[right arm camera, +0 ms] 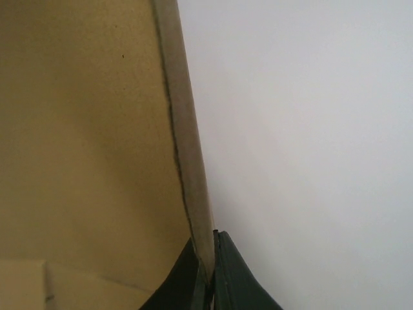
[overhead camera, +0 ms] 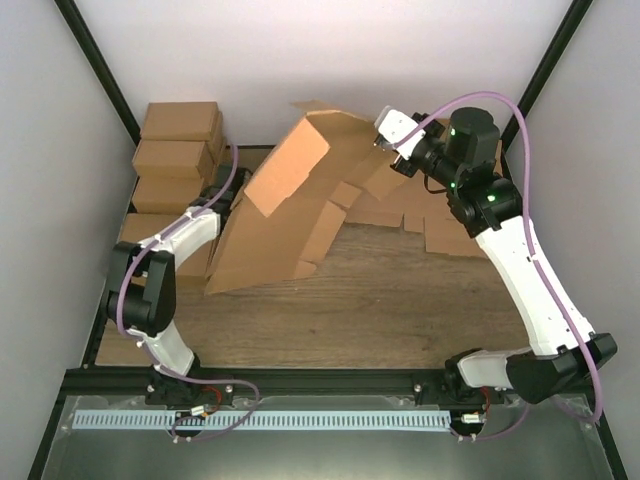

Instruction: Fold the paper box

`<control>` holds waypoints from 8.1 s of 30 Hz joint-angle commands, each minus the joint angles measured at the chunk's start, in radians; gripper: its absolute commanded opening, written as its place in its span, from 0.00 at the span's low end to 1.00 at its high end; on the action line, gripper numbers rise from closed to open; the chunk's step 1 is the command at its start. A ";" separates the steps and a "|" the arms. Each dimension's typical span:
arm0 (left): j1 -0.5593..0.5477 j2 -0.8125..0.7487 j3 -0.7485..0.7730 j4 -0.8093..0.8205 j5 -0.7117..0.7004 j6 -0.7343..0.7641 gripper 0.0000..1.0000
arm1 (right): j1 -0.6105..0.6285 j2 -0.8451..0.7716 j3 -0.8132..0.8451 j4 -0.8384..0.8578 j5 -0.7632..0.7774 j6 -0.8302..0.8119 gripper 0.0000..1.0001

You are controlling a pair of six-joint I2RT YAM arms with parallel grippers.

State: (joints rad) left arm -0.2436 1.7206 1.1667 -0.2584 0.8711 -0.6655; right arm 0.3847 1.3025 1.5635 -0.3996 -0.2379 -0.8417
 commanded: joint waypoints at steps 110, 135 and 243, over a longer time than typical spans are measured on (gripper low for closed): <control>-0.401 -0.470 -0.192 -0.339 -0.332 0.427 0.65 | 0.391 -0.391 -0.731 -0.107 0.079 1.211 0.66; -0.610 -0.316 0.064 -0.501 -0.670 0.456 0.92 | 0.105 -0.287 -0.803 -0.047 -0.213 1.155 0.60; -0.728 -0.081 0.290 -0.453 -1.694 0.980 0.04 | 0.105 -0.235 -1.194 0.382 -0.363 1.413 0.79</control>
State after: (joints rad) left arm -0.9684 1.6310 1.4525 -0.8276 -0.8181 0.1879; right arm 0.4938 1.0225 0.3939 -0.1032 -0.5415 0.5499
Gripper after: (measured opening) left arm 0.040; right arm 0.795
